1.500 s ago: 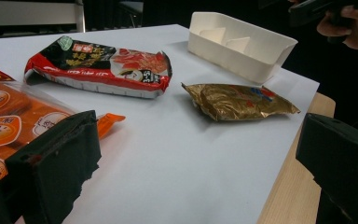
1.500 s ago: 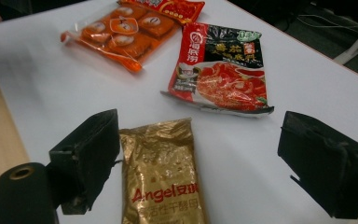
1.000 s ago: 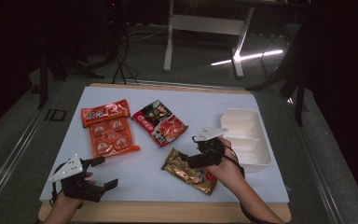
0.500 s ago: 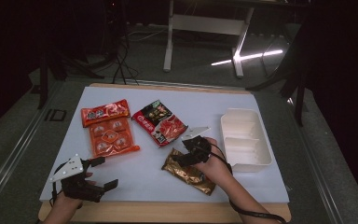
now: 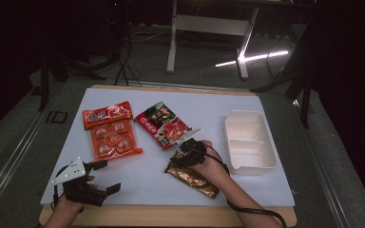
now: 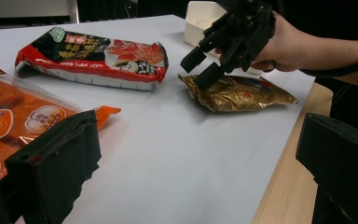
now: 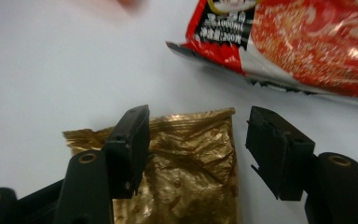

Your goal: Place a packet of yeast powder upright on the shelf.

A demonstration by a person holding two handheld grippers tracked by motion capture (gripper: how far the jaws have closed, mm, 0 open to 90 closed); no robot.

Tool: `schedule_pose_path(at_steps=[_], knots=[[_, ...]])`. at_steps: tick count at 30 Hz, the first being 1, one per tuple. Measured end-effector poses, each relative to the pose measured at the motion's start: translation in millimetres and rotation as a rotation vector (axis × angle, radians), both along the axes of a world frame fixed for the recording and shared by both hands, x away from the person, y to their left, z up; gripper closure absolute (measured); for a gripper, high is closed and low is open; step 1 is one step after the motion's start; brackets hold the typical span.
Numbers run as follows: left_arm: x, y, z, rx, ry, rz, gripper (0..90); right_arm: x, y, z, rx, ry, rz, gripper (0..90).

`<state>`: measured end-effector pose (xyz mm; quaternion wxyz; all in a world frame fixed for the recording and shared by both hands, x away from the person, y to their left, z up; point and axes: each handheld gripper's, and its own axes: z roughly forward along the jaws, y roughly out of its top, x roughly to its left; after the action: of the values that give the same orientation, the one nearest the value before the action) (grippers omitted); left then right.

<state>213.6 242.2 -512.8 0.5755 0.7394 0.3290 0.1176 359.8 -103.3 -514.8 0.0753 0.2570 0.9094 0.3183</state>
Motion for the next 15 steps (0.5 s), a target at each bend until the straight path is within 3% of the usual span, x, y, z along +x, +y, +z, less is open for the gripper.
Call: schedule_pose_path(at_steps=[9,11,15], knots=[[0.3,-0.1,-0.2,0.000,0.004,-0.005,0.2,3.6,2.2,-14.6,-0.031,0.049,0.001,42.9],[0.3,-0.4,-0.4,0.004,0.005,-0.007,0.2,3.0,3.0,-15.4,-0.030,0.051,0.007,48.5],[0.8,-0.8,-0.6,0.003,0.006,-0.009,0.2,1.6,6.1,-16.2,-0.051,0.040,0.018,50.3]])
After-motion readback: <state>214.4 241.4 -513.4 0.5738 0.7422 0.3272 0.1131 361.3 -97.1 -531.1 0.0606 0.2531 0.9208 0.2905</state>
